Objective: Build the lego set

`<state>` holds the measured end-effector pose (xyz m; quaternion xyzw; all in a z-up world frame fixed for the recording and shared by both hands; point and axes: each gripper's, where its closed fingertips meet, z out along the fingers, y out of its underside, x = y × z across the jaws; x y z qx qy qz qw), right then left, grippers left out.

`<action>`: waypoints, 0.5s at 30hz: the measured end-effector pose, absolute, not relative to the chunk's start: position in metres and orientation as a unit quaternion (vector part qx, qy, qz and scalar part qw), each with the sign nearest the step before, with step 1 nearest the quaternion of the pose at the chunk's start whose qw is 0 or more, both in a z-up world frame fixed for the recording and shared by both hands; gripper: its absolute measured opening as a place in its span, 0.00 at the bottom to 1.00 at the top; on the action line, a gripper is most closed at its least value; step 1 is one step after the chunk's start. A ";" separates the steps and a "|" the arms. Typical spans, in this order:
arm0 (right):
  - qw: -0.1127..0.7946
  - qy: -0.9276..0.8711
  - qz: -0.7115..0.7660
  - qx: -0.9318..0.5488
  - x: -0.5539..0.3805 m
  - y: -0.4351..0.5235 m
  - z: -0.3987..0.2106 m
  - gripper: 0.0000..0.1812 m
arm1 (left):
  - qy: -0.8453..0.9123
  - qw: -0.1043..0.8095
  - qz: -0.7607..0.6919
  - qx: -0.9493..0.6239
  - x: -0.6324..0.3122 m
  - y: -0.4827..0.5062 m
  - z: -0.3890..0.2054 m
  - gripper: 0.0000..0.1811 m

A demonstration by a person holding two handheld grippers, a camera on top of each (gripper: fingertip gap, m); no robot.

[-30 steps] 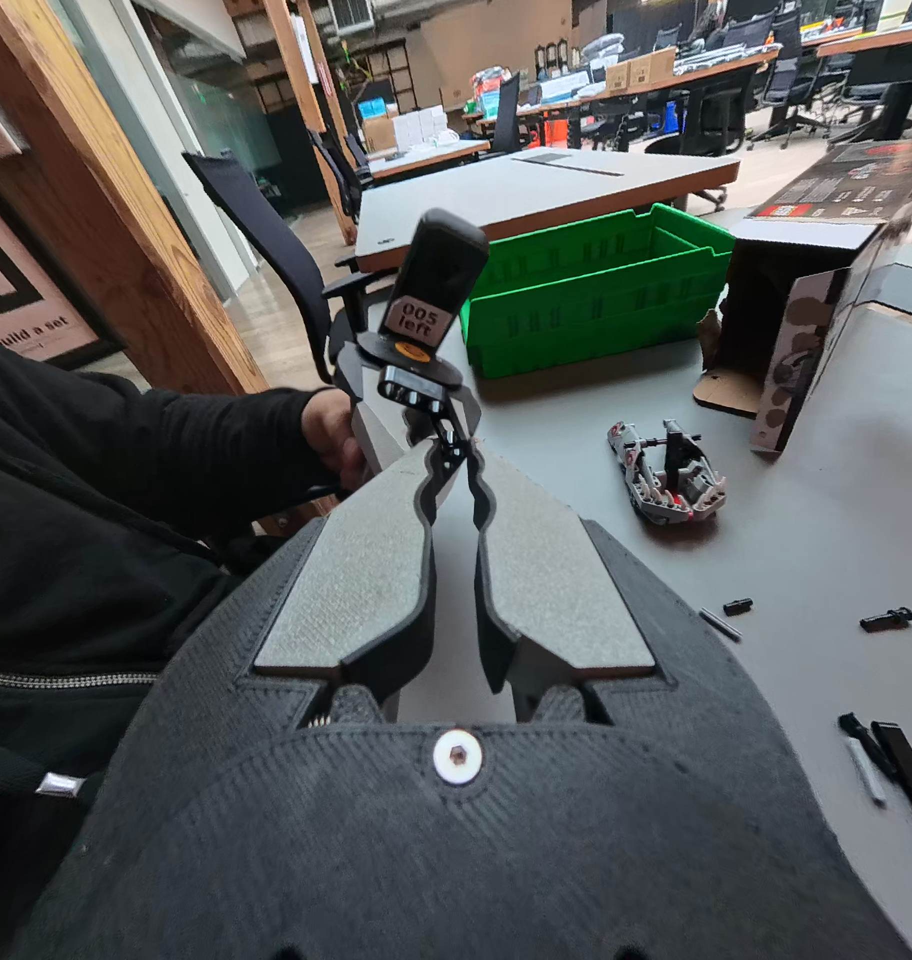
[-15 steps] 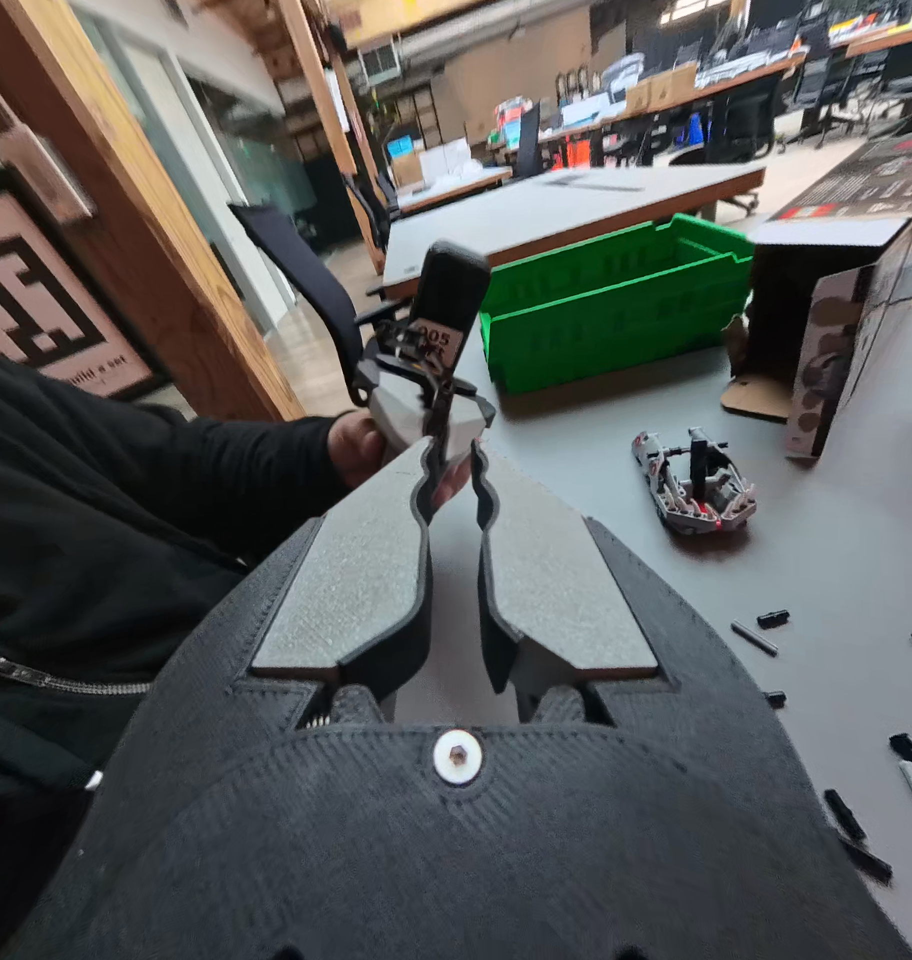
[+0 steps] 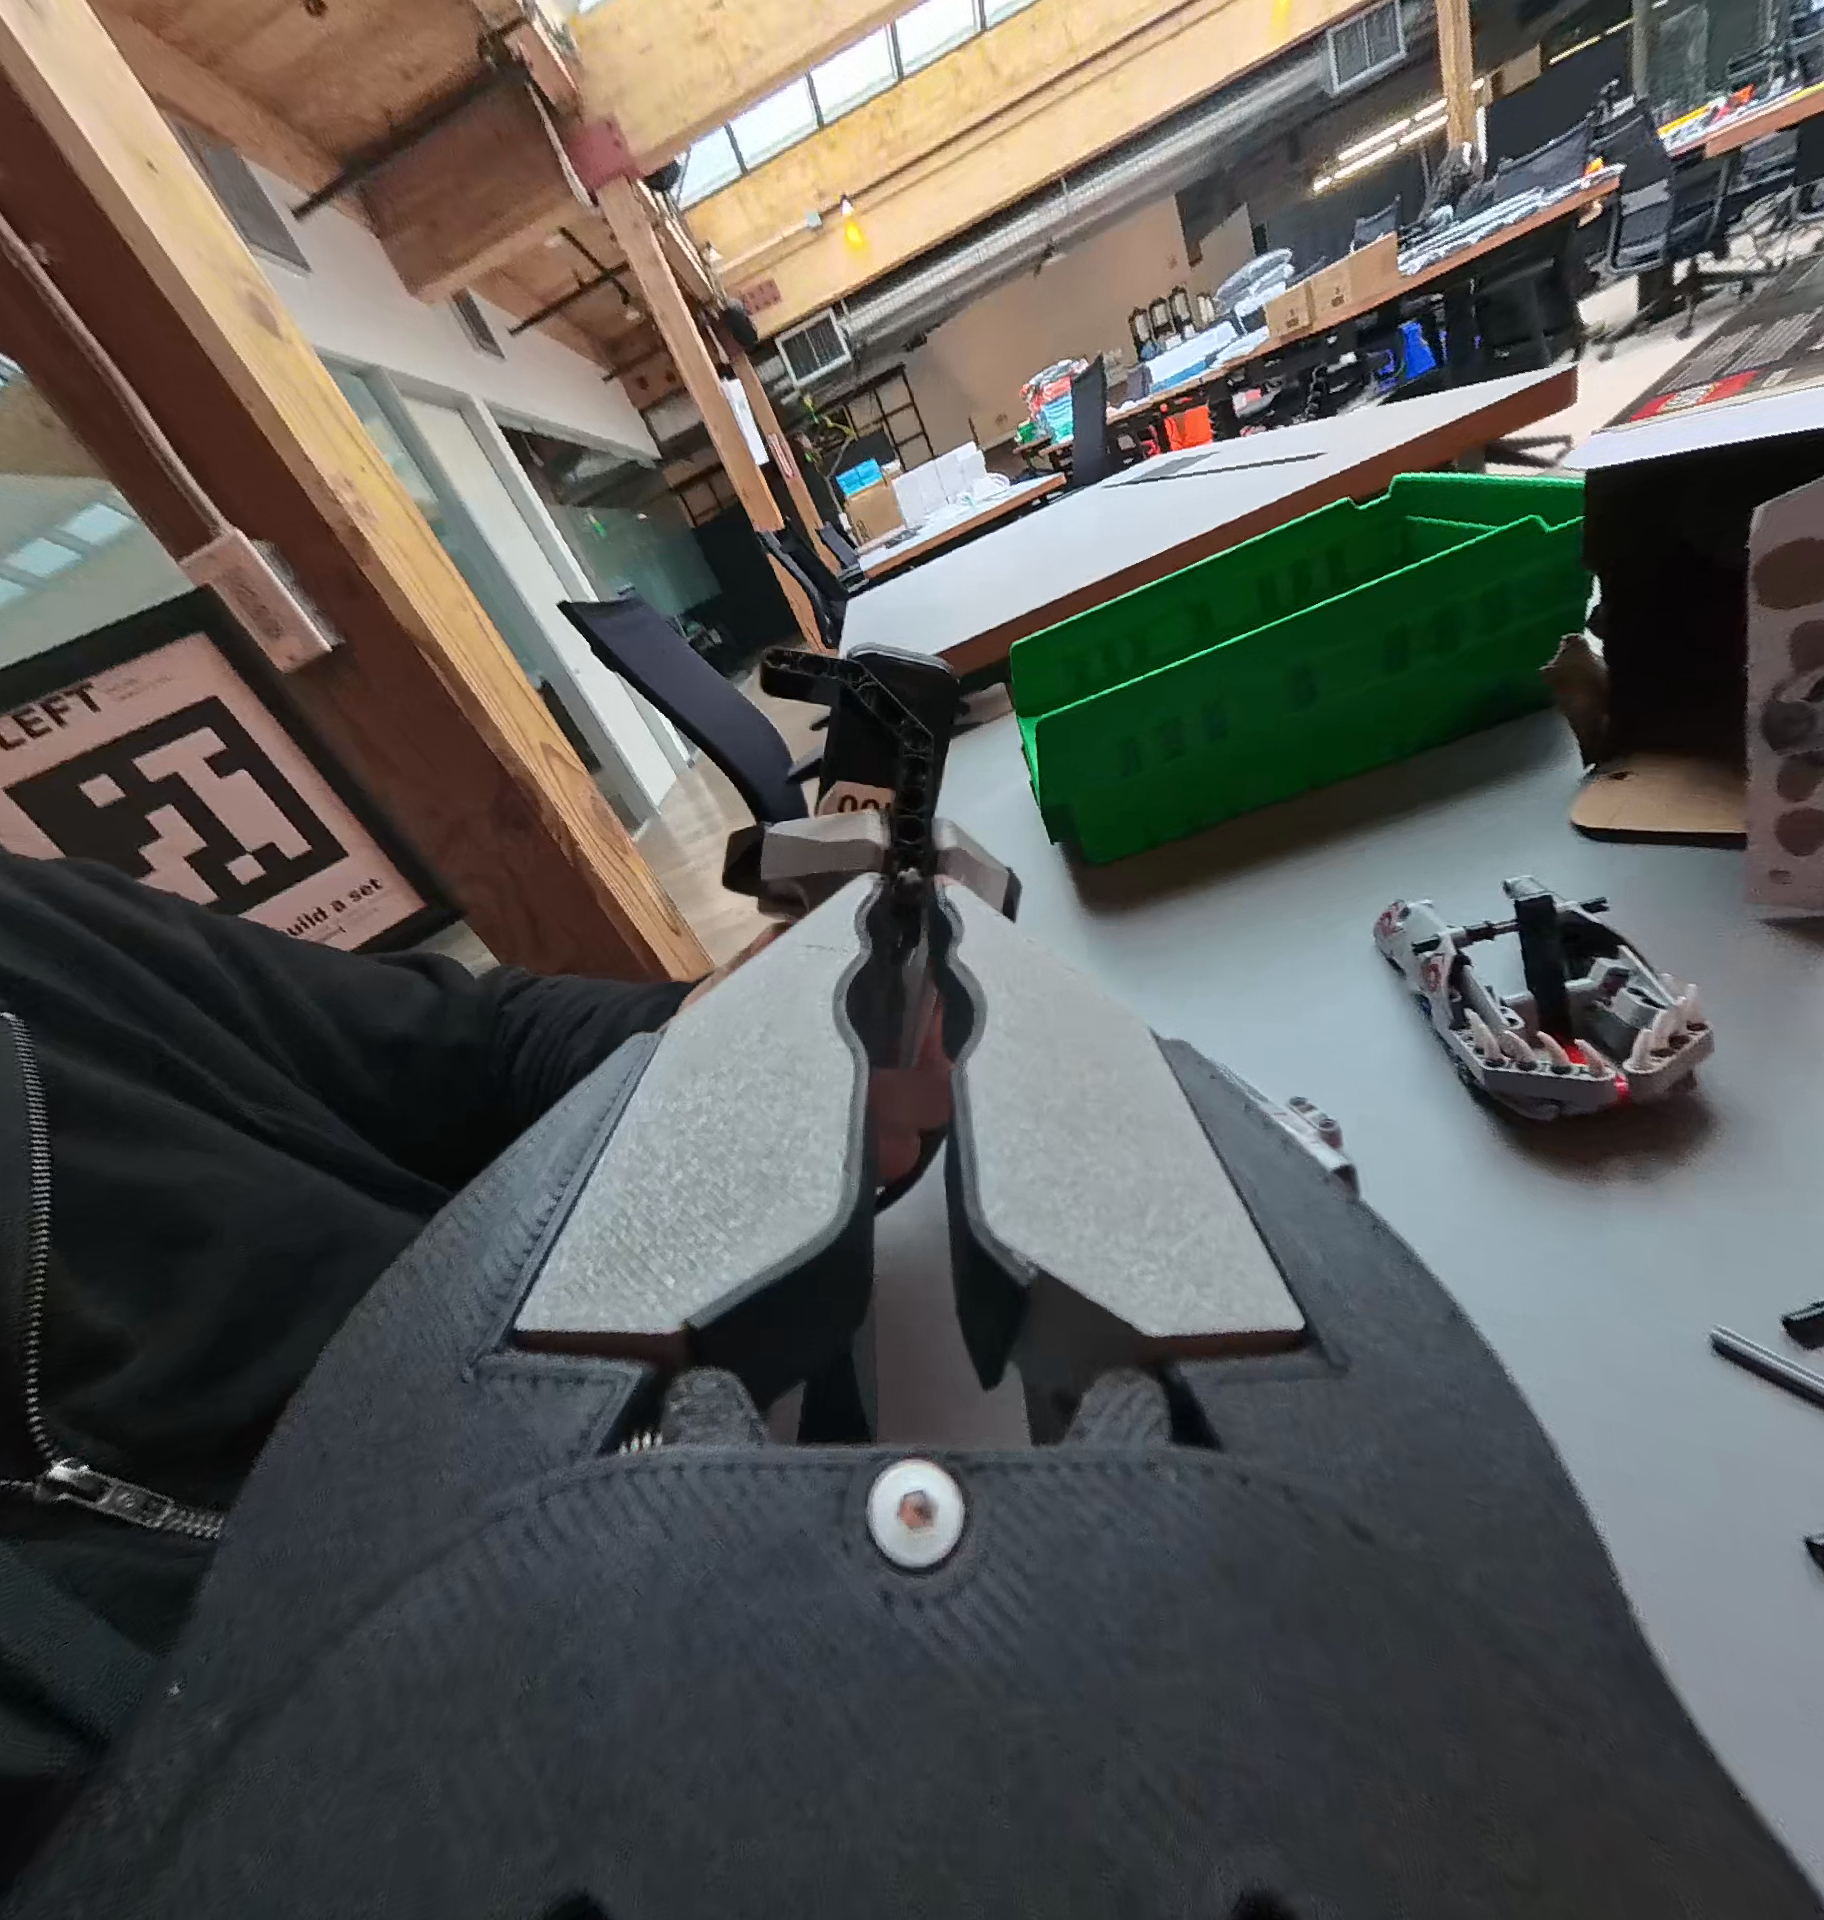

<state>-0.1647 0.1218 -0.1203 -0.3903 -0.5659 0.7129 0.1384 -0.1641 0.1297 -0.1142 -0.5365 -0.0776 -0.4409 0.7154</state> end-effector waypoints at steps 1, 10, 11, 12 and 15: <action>0.132 -0.561 0.719 -0.390 -0.165 0.121 -0.120 0.01 | -0.080 0.713 -0.446 -0.535 -0.163 0.130 -0.115 0.03; 0.111 -0.527 0.746 -0.393 -0.169 0.120 -0.124 0.01 | -0.113 0.718 -0.456 -0.514 -0.168 0.130 -0.118 0.03; 0.113 -0.531 0.741 -0.395 -0.169 0.120 -0.126 0.01 | -0.117 0.718 -0.459 -0.510 -0.168 0.130 -0.120 0.03; 0.122 -0.531 0.737 -0.400 -0.170 0.121 -0.128 0.00 | -0.124 0.720 -0.459 -0.506 -0.168 0.129 -0.123 0.03; 0.153 -0.498 0.744 -0.417 -0.176 0.125 -0.131 0.00 | -0.153 0.718 -0.461 -0.499 -0.172 0.130 -0.130 0.03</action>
